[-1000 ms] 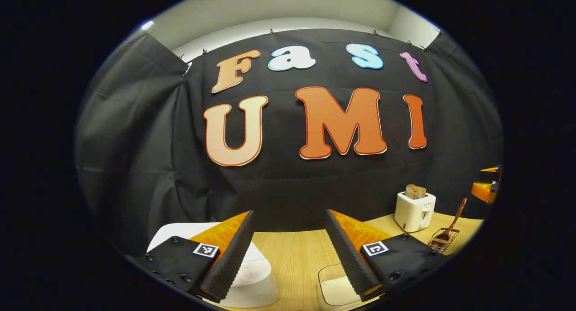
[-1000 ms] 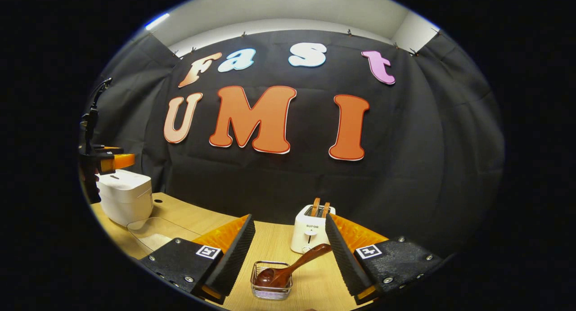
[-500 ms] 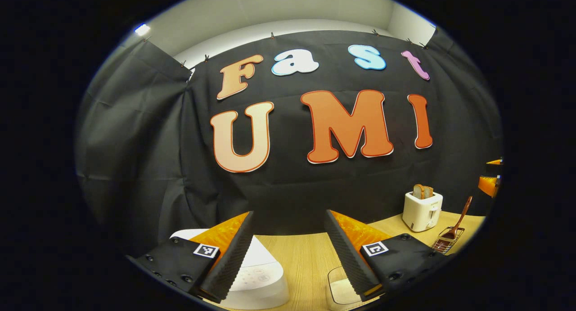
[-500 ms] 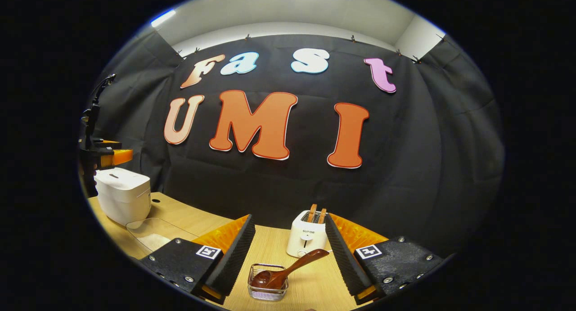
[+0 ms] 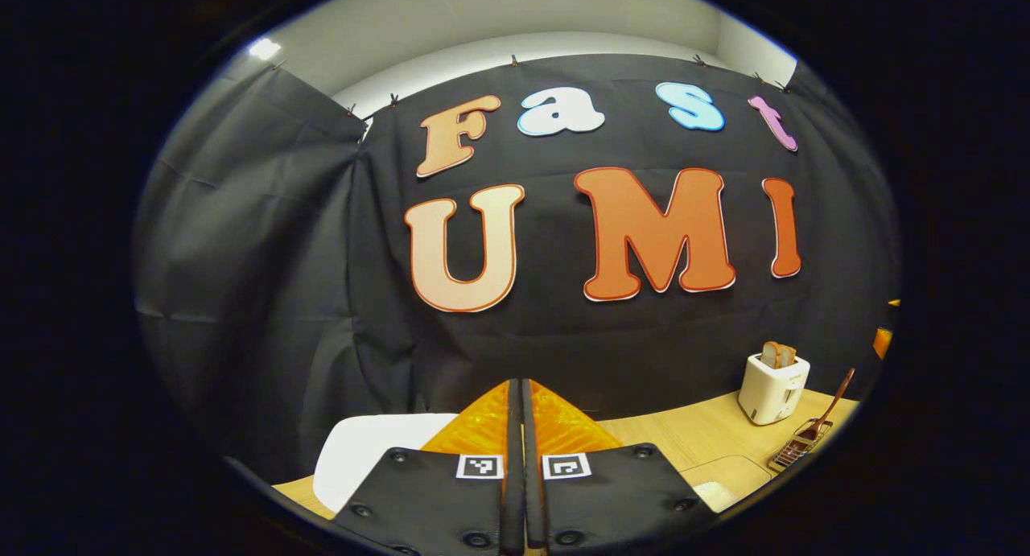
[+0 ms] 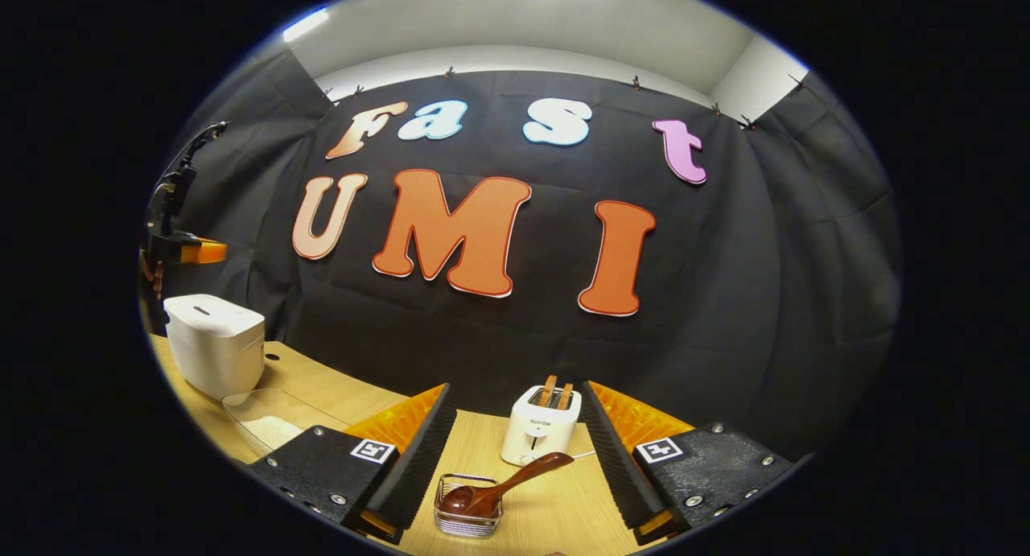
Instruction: Close the left gripper, press the button to open the rice cooker; take a wooden spoon from the chopstick holder with the right hand, scoop a spoonful of rice and pour it into the rice cooker, then put the wooden spoon back into the chopstick holder.
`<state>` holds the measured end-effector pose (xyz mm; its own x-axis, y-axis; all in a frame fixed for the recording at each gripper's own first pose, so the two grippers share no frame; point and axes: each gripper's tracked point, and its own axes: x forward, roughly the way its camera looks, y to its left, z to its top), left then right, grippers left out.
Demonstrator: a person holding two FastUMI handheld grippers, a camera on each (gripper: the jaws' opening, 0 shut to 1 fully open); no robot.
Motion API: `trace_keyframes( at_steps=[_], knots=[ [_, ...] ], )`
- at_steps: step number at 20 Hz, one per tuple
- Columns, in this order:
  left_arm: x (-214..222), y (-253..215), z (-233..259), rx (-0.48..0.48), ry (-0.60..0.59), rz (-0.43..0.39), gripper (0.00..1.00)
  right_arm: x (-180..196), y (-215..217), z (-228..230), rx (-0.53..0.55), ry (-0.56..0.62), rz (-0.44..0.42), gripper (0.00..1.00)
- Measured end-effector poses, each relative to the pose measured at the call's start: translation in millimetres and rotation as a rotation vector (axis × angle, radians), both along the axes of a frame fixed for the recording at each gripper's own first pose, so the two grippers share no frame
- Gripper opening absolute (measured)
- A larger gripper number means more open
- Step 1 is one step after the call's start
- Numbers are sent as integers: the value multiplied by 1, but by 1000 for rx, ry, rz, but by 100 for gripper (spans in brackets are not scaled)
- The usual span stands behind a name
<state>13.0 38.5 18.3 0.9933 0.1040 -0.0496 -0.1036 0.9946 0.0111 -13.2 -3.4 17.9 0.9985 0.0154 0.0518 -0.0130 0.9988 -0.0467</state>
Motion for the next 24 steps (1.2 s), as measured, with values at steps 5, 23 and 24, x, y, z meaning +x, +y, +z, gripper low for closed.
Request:
trace_keyframes(
  at_steps=[5,23,24],
  knots=[
    [2,22,5,43,14,40,5,3,-2,-6,17,18,-10,93],
    [15,99,-142,-131,546,77,4,-10,-19,-30,5,68,-56,93],
    [10,101,-153,-141,583,88,4,-11,-21,-31,5,70,-57,93]
  ],
)
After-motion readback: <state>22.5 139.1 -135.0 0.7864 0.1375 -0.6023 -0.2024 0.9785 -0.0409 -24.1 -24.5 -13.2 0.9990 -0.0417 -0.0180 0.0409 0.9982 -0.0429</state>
